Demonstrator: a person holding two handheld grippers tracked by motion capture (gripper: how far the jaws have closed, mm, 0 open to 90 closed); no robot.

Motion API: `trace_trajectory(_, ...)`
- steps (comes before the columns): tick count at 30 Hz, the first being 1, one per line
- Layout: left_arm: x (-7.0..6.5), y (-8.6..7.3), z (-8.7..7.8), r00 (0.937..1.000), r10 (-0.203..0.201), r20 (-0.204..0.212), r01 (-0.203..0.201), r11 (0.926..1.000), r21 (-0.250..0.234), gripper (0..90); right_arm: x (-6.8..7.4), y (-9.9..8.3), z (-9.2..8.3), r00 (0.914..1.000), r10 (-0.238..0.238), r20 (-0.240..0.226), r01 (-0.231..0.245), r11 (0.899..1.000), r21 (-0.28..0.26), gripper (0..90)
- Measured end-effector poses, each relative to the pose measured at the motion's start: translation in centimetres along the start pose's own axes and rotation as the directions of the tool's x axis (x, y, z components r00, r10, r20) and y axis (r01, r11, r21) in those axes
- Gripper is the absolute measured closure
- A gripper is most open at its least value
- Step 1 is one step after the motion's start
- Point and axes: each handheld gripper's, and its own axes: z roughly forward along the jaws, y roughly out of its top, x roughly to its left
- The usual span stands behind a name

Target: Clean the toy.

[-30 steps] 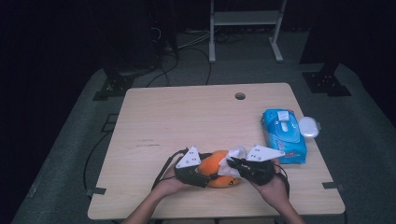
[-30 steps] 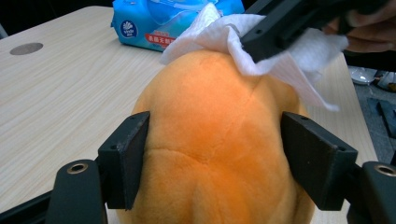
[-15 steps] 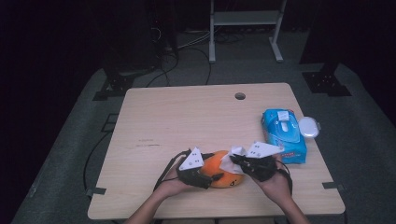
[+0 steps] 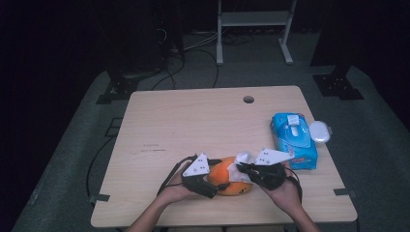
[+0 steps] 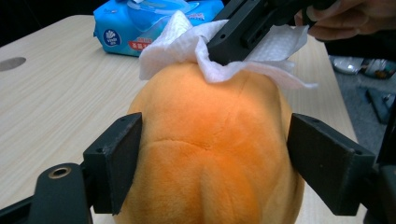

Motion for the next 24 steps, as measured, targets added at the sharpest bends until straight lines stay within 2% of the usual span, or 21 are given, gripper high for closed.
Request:
trace_trajectory(2,0.0,0.1,0.1,0.9999,-0.01,-0.013,0.01,1.0,-0.002,25.5,0.0,0.1,-0.1,0.9999,0.009,0.005,-0.009,1.0,-0.002,87.2)
trace_trajectory(4,-0.1,0.2,0.2,0.9996,-0.021,-0.018,0.021,0.9997,-0.008,27.0,0.8,0.7,-0.2,0.9992,-0.018,0.035,0.019,1.0,-0.021,87.0)
trace_trajectory(7,-0.3,0.3,0.4,0.9998,-0.003,-0.02,0.003,1.0,-0.006,26.6,1.7,1.3,-0.2,0.9993,-0.037,0.008,0.037,0.999,-0.036,86.7)
trace_trajectory(9,-0.3,0.3,0.2,0.9998,0.002,-0.019,-0.002,1.0,-0.002,23.6,2.0,1.3,0.1,0.998,-0.062,0.009,0.062,0.998,-0.019,86.7)
trace_trajectory(10,-0.1,0.4,0.1,0.9999,0.004,-0.016,-0.004,1.0,-0.002,21.2,1.9,1.1,0.2,0.9982,-0.06,0.002,0.06,0.998,-0.013,86.7)
trace_trajectory(12,0.2,0.4,-0.1,0.9996,-0.021,-0.019,0.021,0.9998,0.0,17.1,1.4,0.7,0.3,0.9989,-0.046,-0.01,0.046,0.999,-0.007,86.8)
trace_trajectory(14,0.7,0.3,-0.1,0.997,-0.073,-0.028,0.073,0.9971,0.021,9.6,0.9,0.5,0.2,0.9992,-0.037,-0.011,0.037,0.999,-0.009,86.6)
trace_trajectory(15,0.9,0.1,-0.2,0.9957,-0.09,-0.021,0.09,0.9957,0.018,9.7,0.7,0.4,0.0,0.9996,-0.029,-0.008,0.029,1.0,-0.008,86.5)
trace_trajectory(17,0.9,-0.1,-0.4,0.9963,-0.086,-0.003,0.086,0.9963,0.007,17.8,0.4,0.3,-0.2,0.9999,-0.016,-0.005,0.016,1.0,-0.011,86.4)
trace_trajectory(19,0.6,0.1,-0.3,0.9977,-0.068,-0.01,0.068,0.9976,0.016,23.2,0.2,0.3,-0.2,1.0,-0.006,-0.007,0.006,1.0,-0.011,86.4)
trace_trajectory(21,0.3,0.2,-0.2,0.9975,-0.069,-0.015,0.07,0.9974,0.021,25.7,0.3,0.4,-0.3,1.0,-0.008,0.002,0.008,1.0,-0.014,86.4)
trace_trajectory(22,0.1,0.4,-0.2,0.998,-0.059,-0.024,0.06,0.9979,0.025,28.8,0.8,0.7,-0.5,0.9994,-0.027,0.02,0.028,0.999,-0.041,86.3)
trace_trajectory(24,-0.4,0.6,0.0,0.9978,-0.046,-0.047,0.047,0.9986,0.023,30.8,1.9,1.2,-0.7,0.998,-0.062,0.005,0.062,0.996,-0.069,86.0)
